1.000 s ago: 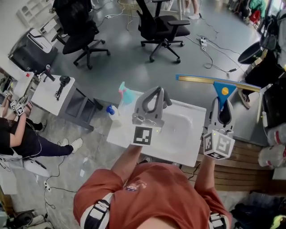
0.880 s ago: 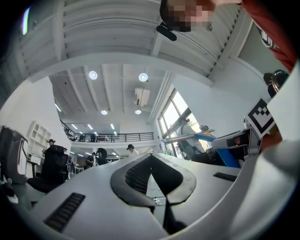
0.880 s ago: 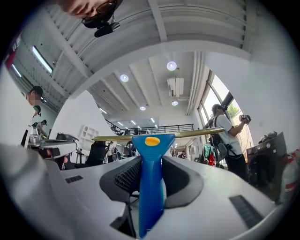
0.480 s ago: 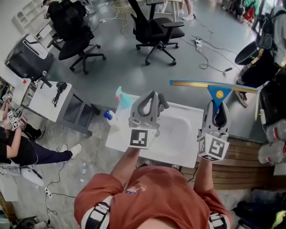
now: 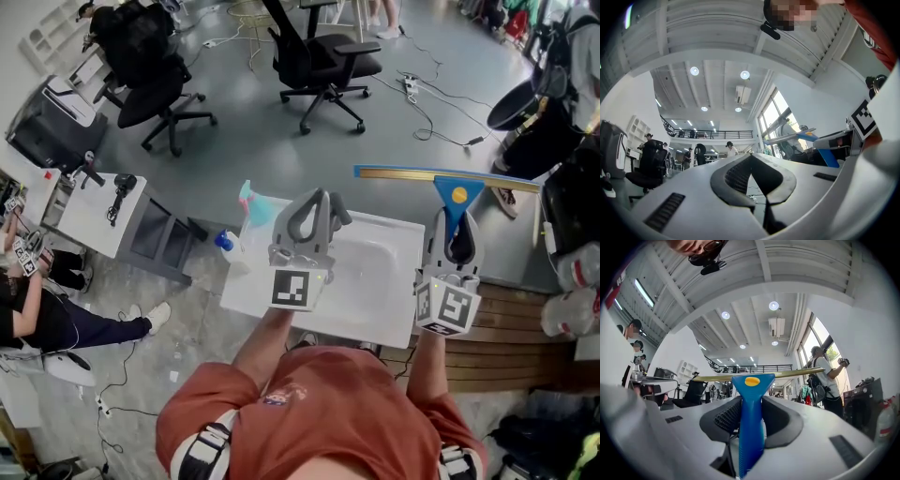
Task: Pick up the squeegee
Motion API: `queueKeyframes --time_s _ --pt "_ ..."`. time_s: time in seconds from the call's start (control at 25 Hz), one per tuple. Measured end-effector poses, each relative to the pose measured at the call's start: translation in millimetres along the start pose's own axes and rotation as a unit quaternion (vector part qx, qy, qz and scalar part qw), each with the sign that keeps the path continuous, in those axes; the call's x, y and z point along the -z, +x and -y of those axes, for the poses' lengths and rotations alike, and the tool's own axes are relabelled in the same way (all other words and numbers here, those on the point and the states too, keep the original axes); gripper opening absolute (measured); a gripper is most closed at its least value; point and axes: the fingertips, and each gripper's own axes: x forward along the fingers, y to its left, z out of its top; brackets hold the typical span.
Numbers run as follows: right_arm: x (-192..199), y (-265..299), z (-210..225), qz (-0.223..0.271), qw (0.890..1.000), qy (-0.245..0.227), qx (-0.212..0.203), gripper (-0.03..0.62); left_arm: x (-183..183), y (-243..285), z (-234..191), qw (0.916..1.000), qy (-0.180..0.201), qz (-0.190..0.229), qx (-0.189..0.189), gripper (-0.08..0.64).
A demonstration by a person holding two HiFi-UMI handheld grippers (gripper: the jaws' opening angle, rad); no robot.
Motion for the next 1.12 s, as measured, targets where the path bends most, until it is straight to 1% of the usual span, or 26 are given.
queueKeyframes --time_s 0.24,0.68,1.12 --pt "-1.3 -1.2 1.0 -0.006 1.0 -0.002 -0.001 0.14 -2.4 0.0 2.5 1.0 -0.004 0.006 0.0 0.018" --pt "4.8 -6.6 10.3 -0.015 1.0 0.003 0.004 0.14 -2.4 0.4 14.3 0.9999 -0.007 0.0 0.007 0.018" --pt "2.4 -7.2 15.7 -0.016 1.0 -0.001 0.002 0.14 -5.8 3.8 12.6 1.0 0.003 -0.003 0.006 0.018"
